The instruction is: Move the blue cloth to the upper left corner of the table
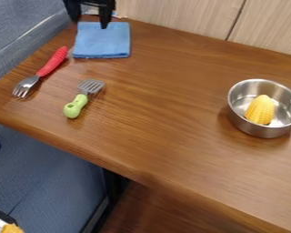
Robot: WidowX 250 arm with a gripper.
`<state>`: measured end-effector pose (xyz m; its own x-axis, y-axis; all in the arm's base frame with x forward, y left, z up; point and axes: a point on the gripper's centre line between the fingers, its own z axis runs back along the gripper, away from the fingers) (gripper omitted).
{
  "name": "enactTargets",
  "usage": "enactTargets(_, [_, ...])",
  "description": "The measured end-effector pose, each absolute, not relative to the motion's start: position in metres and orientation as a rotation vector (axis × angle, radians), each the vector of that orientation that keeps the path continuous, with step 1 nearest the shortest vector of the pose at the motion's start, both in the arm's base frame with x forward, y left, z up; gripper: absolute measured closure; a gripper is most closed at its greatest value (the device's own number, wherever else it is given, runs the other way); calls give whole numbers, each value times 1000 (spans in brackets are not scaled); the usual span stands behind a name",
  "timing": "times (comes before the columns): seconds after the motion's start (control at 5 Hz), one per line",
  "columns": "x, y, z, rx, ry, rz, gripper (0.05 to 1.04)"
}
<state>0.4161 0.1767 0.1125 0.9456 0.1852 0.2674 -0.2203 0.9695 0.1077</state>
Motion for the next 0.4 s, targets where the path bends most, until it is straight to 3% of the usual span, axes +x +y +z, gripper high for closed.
enactTargets(0.4, [410,177,122,165,-281,250,83])
